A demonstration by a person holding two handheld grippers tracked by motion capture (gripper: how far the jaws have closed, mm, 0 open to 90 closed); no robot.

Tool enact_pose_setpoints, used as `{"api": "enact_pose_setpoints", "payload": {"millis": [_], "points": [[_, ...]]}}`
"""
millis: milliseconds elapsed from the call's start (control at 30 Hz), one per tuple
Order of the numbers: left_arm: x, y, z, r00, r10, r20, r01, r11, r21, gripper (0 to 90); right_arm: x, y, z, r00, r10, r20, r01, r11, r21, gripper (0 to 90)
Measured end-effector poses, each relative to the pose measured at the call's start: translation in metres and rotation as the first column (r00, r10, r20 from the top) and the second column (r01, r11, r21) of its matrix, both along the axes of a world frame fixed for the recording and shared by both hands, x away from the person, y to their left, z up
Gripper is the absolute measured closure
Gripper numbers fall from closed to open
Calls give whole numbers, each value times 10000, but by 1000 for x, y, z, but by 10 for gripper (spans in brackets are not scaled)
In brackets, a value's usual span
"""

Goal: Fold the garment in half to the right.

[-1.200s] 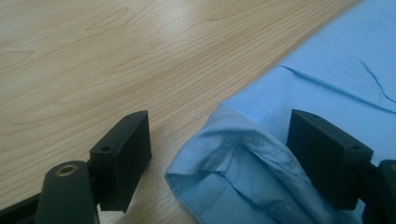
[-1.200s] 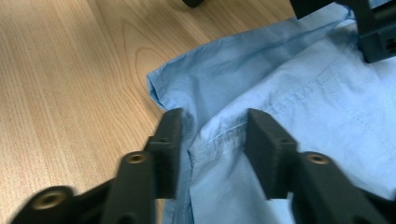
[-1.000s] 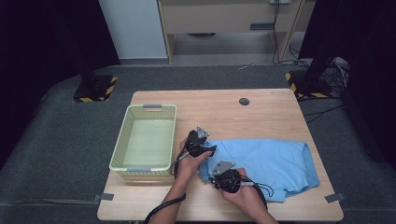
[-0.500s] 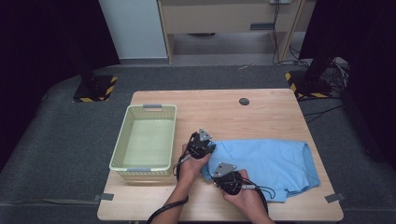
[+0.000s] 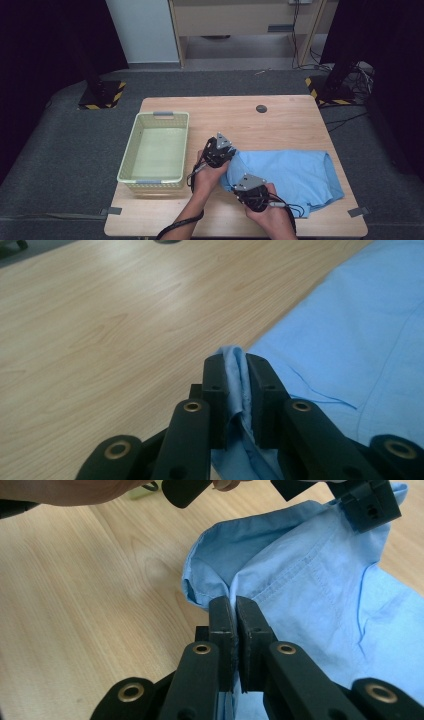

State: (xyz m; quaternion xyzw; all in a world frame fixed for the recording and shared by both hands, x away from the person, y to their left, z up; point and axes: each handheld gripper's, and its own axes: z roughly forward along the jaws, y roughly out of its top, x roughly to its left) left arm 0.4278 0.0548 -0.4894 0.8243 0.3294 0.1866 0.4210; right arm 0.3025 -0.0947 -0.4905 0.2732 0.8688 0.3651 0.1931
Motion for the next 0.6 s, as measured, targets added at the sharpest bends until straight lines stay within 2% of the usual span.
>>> {"api": "enact_pose_setpoints", "payload": {"millis": [367,600], "points": [[-7,2,33,9997,26,242,-29,9999,97,811,-8,3,24,9996,-72,268,65,9997,250,869],[-10,4,43,9995,40,305,-44,9999,122,811,-11,5,32,9994,-115,315,102,9990,425,868]]}}
